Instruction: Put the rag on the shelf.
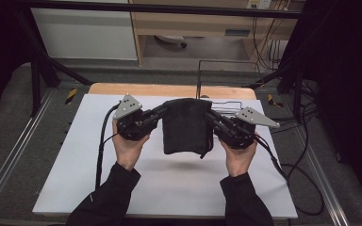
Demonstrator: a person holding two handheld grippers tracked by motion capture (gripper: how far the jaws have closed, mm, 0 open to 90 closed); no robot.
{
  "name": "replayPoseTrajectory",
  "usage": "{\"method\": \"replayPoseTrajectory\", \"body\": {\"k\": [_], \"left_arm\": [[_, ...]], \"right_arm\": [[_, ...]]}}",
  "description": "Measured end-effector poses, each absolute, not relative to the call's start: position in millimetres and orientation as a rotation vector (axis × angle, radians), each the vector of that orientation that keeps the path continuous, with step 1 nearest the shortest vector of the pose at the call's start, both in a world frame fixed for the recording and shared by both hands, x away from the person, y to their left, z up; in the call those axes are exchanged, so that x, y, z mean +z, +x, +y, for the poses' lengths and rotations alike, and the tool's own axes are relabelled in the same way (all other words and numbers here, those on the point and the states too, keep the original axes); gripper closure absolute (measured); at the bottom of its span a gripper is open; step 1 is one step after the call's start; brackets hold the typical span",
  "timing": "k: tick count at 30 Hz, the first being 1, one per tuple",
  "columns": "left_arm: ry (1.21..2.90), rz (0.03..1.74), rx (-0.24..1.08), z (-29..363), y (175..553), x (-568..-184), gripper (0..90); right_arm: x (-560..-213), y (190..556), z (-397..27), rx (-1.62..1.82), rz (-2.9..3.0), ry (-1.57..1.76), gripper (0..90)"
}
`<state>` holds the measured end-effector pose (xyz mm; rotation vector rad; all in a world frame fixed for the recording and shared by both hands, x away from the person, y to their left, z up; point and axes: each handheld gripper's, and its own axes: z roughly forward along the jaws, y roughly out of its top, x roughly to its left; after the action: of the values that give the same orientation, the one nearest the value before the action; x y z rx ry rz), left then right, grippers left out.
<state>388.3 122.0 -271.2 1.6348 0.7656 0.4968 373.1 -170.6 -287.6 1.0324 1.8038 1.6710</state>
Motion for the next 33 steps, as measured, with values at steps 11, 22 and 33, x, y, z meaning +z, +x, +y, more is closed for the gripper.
{"method": "replayPoseTrajectory", "body": {"k": [11,22,33], "left_arm": [[1.602,0.726,0.492,100,395,-258,82.8],[1.564,0.687,0.489,80,403,-242,82.8],[1.522,0.661,0.482,63,410,-228,82.9]], "right_arm": [[-272,368,-189,1.650,1.726,1.024,78.2],[-255,368,-207,1.646,1.640,1.013,78.2],[-236,368,-222,1.642,1.585,1.007,78.4]]}}
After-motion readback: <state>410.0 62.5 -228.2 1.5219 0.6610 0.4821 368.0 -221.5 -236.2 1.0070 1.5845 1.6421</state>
